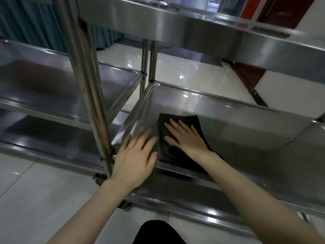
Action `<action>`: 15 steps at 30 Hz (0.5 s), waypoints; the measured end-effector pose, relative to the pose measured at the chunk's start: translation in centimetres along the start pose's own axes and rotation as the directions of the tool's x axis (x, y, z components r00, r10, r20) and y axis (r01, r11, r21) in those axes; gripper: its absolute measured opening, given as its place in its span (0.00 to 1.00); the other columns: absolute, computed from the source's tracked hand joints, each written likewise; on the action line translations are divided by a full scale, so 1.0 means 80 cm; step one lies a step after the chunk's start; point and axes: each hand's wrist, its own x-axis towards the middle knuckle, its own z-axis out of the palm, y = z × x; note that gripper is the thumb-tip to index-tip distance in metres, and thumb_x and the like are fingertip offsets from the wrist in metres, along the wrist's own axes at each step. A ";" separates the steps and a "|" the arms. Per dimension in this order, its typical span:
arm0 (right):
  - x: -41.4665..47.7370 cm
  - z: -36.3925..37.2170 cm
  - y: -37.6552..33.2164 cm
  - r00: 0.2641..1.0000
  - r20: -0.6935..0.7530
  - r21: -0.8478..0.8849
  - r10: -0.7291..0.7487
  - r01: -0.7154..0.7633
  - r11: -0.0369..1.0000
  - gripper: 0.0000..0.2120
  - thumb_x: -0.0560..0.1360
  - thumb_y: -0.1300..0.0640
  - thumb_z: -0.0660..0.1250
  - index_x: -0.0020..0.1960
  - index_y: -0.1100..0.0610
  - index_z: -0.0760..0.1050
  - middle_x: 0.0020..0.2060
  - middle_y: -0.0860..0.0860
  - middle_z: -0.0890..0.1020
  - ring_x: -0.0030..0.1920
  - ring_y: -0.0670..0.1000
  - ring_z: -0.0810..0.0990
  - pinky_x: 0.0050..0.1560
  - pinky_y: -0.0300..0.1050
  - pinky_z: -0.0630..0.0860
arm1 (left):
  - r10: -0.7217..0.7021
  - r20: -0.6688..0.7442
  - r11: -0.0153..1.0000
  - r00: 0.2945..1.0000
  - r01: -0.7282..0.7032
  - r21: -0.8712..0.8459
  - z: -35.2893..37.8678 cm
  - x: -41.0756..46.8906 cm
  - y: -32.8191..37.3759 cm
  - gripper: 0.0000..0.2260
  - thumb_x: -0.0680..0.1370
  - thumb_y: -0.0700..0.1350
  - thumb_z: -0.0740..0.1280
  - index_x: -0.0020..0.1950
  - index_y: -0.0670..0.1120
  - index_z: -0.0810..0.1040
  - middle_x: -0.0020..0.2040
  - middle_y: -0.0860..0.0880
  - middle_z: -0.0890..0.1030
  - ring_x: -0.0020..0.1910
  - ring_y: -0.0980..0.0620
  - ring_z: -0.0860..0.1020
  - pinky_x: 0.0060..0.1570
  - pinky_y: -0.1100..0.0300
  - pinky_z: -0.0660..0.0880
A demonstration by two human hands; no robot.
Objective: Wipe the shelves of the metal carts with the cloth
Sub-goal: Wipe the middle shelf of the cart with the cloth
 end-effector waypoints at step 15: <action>-0.109 -0.002 0.045 0.998 -0.027 0.030 -0.055 0.056 0.998 0.32 0.76 0.29 0.39 0.78 0.37 0.41 0.76 0.34 0.42 0.77 0.39 0.39 0.76 0.48 0.39 | 0.101 0.178 0.991 0.979 -0.083 -0.108 0.014 0.069 0.042 0.25 0.81 0.58 0.48 0.77 0.54 0.60 0.78 0.50 0.59 0.78 0.50 0.50 0.76 0.48 0.48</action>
